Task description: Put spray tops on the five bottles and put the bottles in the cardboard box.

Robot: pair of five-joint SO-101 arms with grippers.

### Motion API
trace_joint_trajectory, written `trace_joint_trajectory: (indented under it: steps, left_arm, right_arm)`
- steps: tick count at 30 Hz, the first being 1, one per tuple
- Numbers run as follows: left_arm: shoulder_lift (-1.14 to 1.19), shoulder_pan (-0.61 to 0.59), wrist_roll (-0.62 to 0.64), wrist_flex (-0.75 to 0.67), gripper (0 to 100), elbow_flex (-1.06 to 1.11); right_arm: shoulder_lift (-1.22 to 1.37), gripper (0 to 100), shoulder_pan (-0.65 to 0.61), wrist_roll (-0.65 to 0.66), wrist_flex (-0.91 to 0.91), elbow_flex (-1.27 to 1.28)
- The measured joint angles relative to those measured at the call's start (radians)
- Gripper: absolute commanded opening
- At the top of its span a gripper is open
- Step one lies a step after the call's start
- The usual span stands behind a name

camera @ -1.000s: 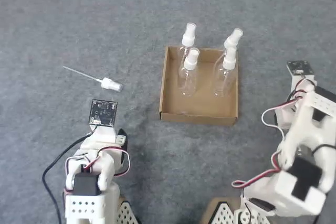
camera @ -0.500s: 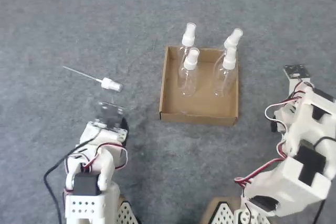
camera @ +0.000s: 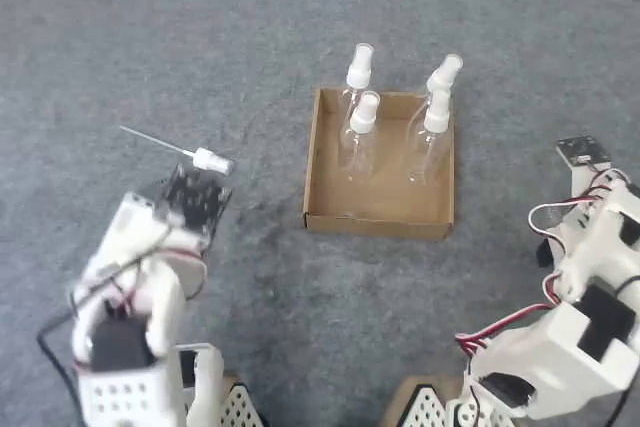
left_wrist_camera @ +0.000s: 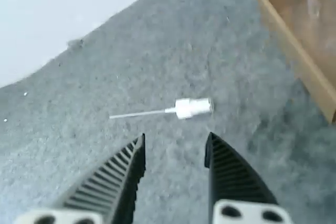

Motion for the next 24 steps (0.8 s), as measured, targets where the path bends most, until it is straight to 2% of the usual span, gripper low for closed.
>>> trace_joint_trajectory:
  steps: [7, 12, 17, 24]
  left_arm:
    - [0.652, -0.035, -0.121, 0.124, 18, -0.483]
    - [1.033, -0.037, -0.207, 0.141, 18, -0.690]
    - [1.263, -0.037, -0.264, 0.087, 18, -0.795]
    - [1.445, -0.026, -0.308, -0.009, 18, -0.835]
  right_arm:
    - [0.000, 0.6, 0.000, 0.009, 0.000, 0.000]
    - [0.000, 0.6, 0.000, 0.012, 0.000, 0.000]
    - [0.000, 0.6, 0.000, 0.012, 0.000, 0.000]
    - [0.000, 0.6, 0.000, 0.012, 0.000, 0.000]
